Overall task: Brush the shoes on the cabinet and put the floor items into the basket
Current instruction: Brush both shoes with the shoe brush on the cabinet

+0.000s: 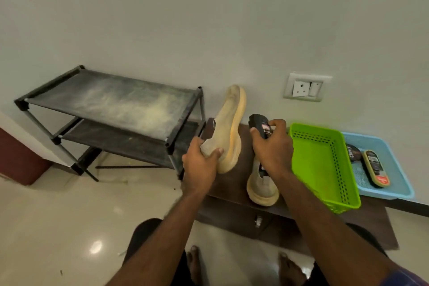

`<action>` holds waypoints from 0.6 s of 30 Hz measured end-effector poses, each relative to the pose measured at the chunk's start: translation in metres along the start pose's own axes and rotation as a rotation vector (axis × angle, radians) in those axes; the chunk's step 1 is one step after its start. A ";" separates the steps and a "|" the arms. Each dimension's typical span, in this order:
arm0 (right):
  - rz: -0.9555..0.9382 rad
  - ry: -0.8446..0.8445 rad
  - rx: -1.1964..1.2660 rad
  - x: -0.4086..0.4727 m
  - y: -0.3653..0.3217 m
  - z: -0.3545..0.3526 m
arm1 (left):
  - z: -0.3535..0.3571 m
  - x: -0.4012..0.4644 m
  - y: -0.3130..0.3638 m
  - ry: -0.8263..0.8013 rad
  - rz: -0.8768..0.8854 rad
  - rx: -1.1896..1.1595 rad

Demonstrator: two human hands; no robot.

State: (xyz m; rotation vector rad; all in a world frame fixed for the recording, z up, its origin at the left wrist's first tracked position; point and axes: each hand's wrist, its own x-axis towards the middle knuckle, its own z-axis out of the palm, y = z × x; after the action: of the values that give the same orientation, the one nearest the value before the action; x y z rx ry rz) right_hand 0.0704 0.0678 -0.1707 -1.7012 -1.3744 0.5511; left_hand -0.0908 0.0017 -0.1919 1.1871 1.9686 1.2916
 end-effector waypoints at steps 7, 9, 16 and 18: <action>-0.174 -0.280 -0.010 -0.046 0.036 0.014 | 0.029 -0.019 -0.045 -0.072 -0.068 0.018; -0.256 -0.305 -0.071 -0.058 0.042 0.022 | 0.030 -0.015 -0.051 -0.083 -0.059 -0.006; -0.402 -0.281 -0.333 -0.079 0.037 0.045 | 0.036 -0.010 -0.066 -0.096 -0.069 -0.023; -0.360 -0.230 -0.355 -0.068 0.036 0.054 | 0.036 -0.009 -0.062 -0.109 -0.017 -0.003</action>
State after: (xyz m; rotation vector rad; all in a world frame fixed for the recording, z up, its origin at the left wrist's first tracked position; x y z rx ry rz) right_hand 0.0287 0.0211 -0.2415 -1.6376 -1.9883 0.3152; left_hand -0.0828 -0.0004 -0.2637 1.2115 1.8939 1.1949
